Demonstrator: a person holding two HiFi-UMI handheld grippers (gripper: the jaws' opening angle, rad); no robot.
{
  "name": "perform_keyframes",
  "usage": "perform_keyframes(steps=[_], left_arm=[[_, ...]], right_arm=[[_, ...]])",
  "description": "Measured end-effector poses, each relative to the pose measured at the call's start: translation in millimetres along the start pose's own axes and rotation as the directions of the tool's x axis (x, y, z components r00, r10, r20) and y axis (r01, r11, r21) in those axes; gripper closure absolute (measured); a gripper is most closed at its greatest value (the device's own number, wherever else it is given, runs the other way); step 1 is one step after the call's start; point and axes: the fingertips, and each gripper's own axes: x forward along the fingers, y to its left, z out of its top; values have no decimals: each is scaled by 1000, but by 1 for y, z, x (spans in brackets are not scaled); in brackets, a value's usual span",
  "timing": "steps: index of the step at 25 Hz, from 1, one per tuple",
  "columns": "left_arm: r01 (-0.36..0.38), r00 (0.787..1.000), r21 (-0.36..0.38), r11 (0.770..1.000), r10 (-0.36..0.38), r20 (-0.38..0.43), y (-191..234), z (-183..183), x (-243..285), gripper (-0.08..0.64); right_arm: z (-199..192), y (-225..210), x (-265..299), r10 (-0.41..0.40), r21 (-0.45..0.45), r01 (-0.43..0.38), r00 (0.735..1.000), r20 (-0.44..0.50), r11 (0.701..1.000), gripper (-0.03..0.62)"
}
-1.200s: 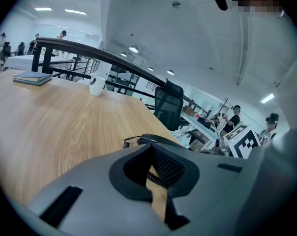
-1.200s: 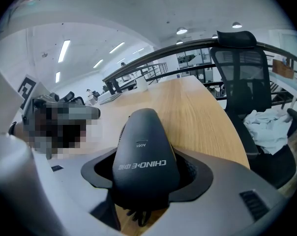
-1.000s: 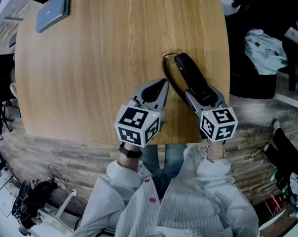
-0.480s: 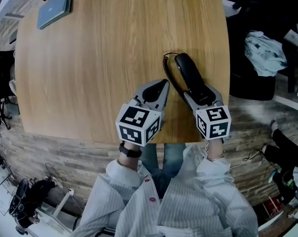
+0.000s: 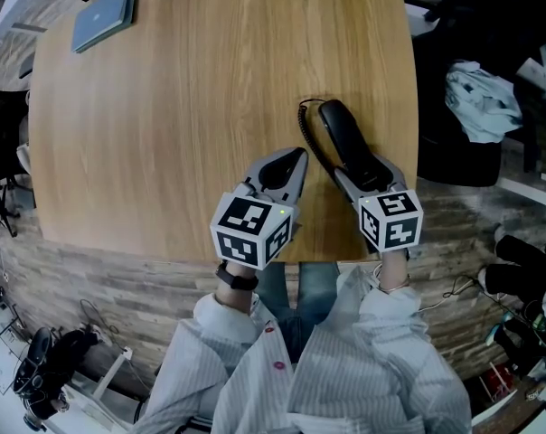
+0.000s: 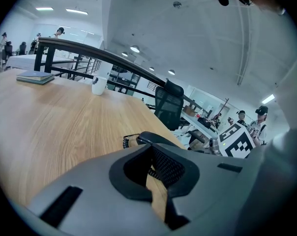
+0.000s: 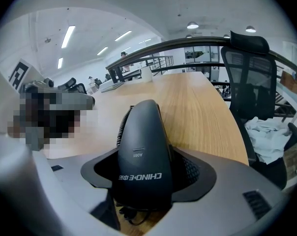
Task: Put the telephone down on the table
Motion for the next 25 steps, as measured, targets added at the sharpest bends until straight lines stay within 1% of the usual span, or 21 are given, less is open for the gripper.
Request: perform_keyframes(steps=[8, 15, 20, 23, 25], left_arm=[[-1, 999, 12, 1000, 1, 44, 0, 21, -17, 551], [0, 995, 29, 1000, -3, 100, -7, 46, -39, 551], [-9, 988, 57, 998, 0, 152, -13, 73, -59, 551], [-14, 980, 81, 997, -3, 200, -20, 96, -73, 551], [-16, 974, 95, 995, -6, 225, -25, 110, -82, 551]], right_arm=[[8, 1, -15, -32, 8, 32, 999, 18, 999, 284], [32, 9, -45, -37, 36, 34, 995, 91, 999, 284], [57, 26, -65, -4, 32, -1, 989, 146, 999, 284], [73, 39, -78, 19, 27, -24, 984, 178, 999, 285], [84, 50, -86, 46, 29, -53, 979, 201, 998, 285]])
